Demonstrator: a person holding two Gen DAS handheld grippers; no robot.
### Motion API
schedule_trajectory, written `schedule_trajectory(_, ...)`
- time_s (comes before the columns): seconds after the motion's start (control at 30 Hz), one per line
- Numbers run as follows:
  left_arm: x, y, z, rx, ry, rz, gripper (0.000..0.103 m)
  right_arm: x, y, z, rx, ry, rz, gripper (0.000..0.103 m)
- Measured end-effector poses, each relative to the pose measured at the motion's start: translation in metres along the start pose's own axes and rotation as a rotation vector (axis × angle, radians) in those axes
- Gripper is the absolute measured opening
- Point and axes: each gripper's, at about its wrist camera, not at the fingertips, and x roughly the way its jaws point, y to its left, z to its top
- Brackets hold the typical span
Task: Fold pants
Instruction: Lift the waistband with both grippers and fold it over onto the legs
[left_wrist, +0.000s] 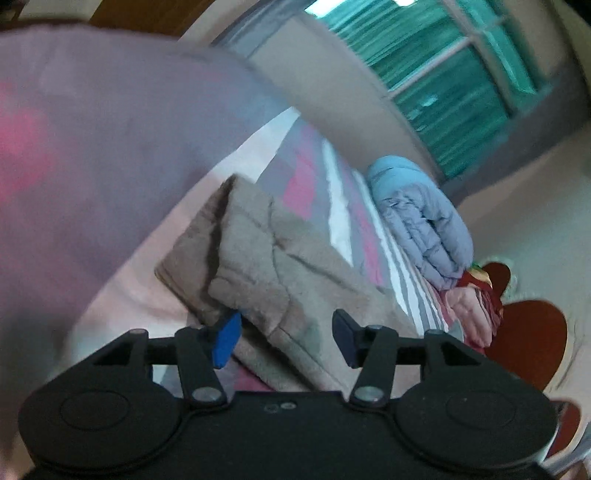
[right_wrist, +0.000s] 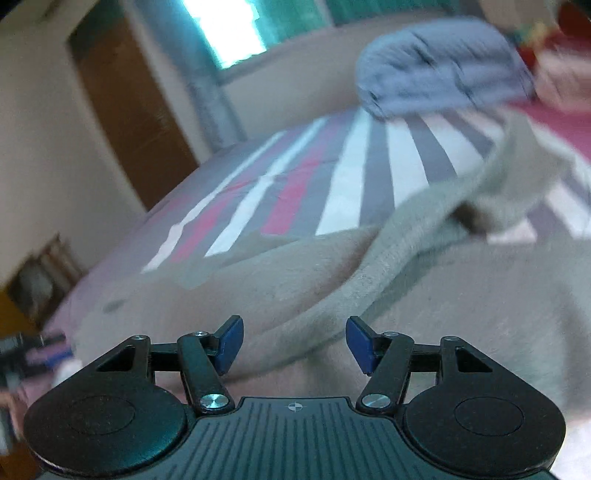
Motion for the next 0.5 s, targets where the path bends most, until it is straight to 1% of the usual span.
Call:
schedule_trajectory(0.03,0.007,0.001,0.002,-0.013,0.015,0.001,0.041,0.011,-0.004,0.005,0.053,0.016,-0.008,0.061)
schedule_trajectory(0.07,0.013,0.001,0.002,-0.020,0.020,0.018,0.035,0.015,-0.014,0.009,0.101,0.024,-0.008,0.061)
schedule_trajectory(0.1,0.012,0.003,-0.001,-0.028,0.018,0.027,0.033,0.021,-0.020,0.012,0.152,0.039,-0.018,0.061)
schedule_trajectory(0.13,0.012,0.006,0.000,-0.048,0.012,0.033,0.022,0.031,-0.025,0.015,0.196,0.059,-0.034,0.061)
schedule_trajectory(0.17,0.012,0.008,0.000,-0.058,0.007,0.047,0.021,0.033,-0.034,0.018,0.223,0.066,-0.038,0.061)
schedule_trajectory(0.2,0.014,0.009,0.000,-0.061,0.003,0.044,0.019,0.038,-0.037,0.019,0.235,0.069,-0.048,0.058)
schedule_trajectory(0.23,0.016,0.008,0.001,-0.051,0.000,0.044,0.018,0.041,-0.043,0.024,0.233,0.071,-0.056,0.045)
schedule_trajectory(0.27,0.013,0.007,0.002,-0.030,-0.001,0.053,0.017,0.042,-0.049,0.027,0.223,0.076,-0.050,0.008)
schedule_trajectory(0.3,0.013,0.003,0.005,0.000,-0.014,0.051,0.016,0.044,-0.050,0.028,0.211,0.082,-0.056,0.007)
schedule_trajectory(0.33,0.006,-0.001,0.009,0.015,-0.044,0.023,0.016,0.042,-0.052,0.029,0.198,0.073,-0.054,0.007)
schedule_trajectory(0.37,0.000,-0.007,0.014,0.039,-0.085,-0.015,0.016,0.036,-0.053,0.029,0.182,0.042,-0.040,0.007)
schedule_trajectory(0.43,-0.015,-0.015,0.022,0.073,-0.163,-0.088,0.016,0.011,-0.044,0.031,0.144,-0.050,0.005,0.007)
schedule_trajectory(0.47,-0.019,-0.016,0.025,0.087,-0.178,-0.100,0.016,-0.003,-0.039,0.031,0.124,-0.092,0.025,0.007)
schedule_trajectory(0.5,-0.020,-0.015,0.027,0.105,-0.175,-0.088,0.016,-0.016,-0.036,0.030,0.111,-0.124,0.044,0.007)
